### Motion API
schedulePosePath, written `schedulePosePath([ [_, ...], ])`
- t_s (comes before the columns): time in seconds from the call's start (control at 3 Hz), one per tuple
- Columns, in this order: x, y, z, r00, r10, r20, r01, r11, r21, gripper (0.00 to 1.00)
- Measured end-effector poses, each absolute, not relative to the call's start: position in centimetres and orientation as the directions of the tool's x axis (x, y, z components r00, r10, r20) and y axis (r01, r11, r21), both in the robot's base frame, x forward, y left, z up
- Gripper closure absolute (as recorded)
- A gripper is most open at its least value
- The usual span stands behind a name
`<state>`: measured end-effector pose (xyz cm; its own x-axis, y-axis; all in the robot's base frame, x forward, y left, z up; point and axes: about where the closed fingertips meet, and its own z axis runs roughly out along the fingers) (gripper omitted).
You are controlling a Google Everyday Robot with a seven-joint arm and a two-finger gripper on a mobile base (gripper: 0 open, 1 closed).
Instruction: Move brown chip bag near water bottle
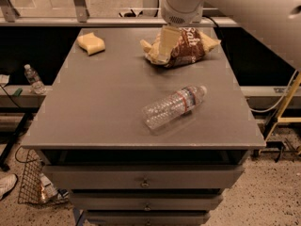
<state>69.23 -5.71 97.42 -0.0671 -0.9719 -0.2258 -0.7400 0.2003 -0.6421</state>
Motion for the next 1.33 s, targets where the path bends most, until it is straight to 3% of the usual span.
schedulePosePath([
  [1.0,72.4,-5.1,89.7,-0.165,-0.985,-0.057,-0.842,0.171,-0.512,0.00],
  [1.33,72.6,-5.8,88.6,-0.183,-0.982,-0.043,-0.850,0.180,-0.495,0.18],
])
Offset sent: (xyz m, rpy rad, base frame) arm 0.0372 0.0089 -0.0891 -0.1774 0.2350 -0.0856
